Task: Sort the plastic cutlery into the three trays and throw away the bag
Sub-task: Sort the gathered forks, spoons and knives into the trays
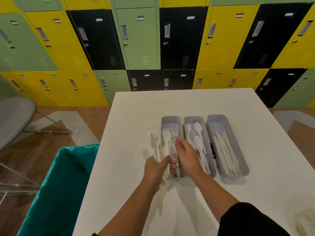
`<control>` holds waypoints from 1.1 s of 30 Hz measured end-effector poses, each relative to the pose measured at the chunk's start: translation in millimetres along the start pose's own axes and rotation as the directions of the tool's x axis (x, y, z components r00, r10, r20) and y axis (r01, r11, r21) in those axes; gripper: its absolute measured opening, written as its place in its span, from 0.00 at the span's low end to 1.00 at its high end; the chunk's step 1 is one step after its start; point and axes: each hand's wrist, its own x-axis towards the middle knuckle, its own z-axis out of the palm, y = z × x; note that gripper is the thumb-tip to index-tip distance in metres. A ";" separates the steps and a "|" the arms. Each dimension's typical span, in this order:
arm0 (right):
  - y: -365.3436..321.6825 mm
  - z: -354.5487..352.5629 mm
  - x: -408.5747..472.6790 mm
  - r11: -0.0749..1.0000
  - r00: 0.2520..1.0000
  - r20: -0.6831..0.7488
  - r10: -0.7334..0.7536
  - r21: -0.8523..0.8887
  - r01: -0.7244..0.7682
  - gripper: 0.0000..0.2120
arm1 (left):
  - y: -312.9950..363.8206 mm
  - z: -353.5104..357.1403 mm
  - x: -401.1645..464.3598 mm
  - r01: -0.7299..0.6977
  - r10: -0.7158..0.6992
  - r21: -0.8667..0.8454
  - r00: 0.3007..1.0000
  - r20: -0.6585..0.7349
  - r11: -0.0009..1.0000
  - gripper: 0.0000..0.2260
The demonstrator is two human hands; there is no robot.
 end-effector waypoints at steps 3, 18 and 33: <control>-16.5 3.9 -5.2 0.964 0.963 0.225 0.148 0.186 -0.192 0.03 | -3.6 -1.0 3.3 -0.036 0.041 0.150 0.999 -0.028 0.988 0.08; -17.1 12.4 8.1 0.961 0.961 0.081 0.265 0.064 -0.271 0.13 | -3.5 -20.5 4.4 -0.053 0.057 0.052 0.995 -0.086 0.997 0.07; -12.9 -13.4 -1.4 0.923 0.963 0.163 0.217 0.288 -0.256 0.10 | -0.7 2.3 -4.1 -0.031 0.025 0.038 0.987 0.157 0.999 0.06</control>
